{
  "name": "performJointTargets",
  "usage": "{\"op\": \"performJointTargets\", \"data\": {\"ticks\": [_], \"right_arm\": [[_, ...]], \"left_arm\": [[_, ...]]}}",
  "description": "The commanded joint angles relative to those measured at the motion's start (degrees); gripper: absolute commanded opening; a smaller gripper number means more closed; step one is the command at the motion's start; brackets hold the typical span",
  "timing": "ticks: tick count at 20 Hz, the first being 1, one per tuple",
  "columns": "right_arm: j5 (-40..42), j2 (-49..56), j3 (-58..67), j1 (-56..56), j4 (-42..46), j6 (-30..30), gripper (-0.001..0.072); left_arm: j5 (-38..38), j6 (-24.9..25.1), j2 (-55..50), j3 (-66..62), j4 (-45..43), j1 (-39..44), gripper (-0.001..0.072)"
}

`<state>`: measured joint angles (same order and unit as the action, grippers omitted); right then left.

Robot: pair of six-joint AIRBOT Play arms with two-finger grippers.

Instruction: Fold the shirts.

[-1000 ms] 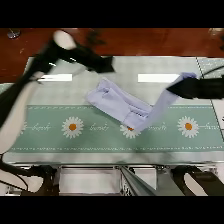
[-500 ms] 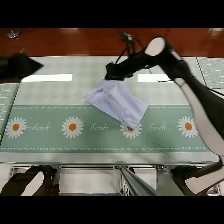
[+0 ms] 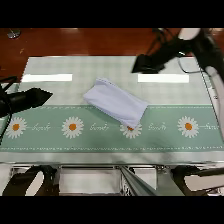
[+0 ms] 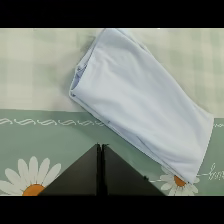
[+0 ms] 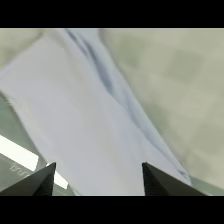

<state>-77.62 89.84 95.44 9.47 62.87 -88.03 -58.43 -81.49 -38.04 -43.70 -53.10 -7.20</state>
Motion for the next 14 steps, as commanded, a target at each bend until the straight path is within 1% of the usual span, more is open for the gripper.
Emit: {"op": "performJointTargets", "data": {"ticks": [1, 2, 3, 4, 5, 6, 9, 11, 12, 13, 14], "right_arm": [[18.2, -20.7, -31.9, -6.6, 9.5, -11.3, 0.0621], [26.5, -26.2, -43.9, -6.9, 5.5, -14.9, 0.0621], [33.4, -29.9, -53.3, -6.5, -0.8, -15.4, 0.0621], [38.1, -31.5, -60.8, -5.7, -8.9, -14.2, 0.0621], [40.3, -31.2, -65.3, -4.6, -15.6, -10.9, 0.0621], [40.9, -29.7, -67.7, -3.2, -20.9, -7.0, 0.0621], [39.0, -21.0, -66.4, 1.2, -32.0, 3.0, 0.0621], [37.1, -15.3, -63.5, 3.0, -35.3, 5.9, 0.0619], [36.6, -12.7, -61.3, 3.7, -36.9, 7.7, 0.0585], [35.9, -10.4, -58.5, 3.8, -37.6, 9.4, 0.0395], [33.6, -8.2, -54.6, 3.8, -37.6, 11.7, 0.0081]], "left_arm": [[0.0, -0.1, 0.4, 1.1, 0.0, 0.5, 0.0026], [-0.1, -0.2, 0.4, 1.4, 0.2, 1.2, 0.0026], [0.0, -0.2, 0.4, 1.9, 0.2, 2.0, 0.0026], [0.0, -0.2, 0.3, 2.4, 0.1, 2.8, 0.0026], [0.0, -0.2, 0.0, 2.8, 0.2, 3.7, 0.0026], [0.0, -0.2, -0.4, 3.0, 0.2, 4.7, 0.0026], [0.5, -0.2, -2.3, 3.0, 0.2, 7.0, 0.0026], [0.6, -0.2, -3.7, 3.0, 0.7, 7.7, 0.0026], [0.7, -0.2, -4.2, 3.0, 0.8, 7.9, 0.0026], [0.9, -0.2, -4.4, 3.0, 0.9, 8.0, 0.0026], [1.0, -0.2, -4.5, 3.0, 1.2, 7.9, 0.0026]]}}
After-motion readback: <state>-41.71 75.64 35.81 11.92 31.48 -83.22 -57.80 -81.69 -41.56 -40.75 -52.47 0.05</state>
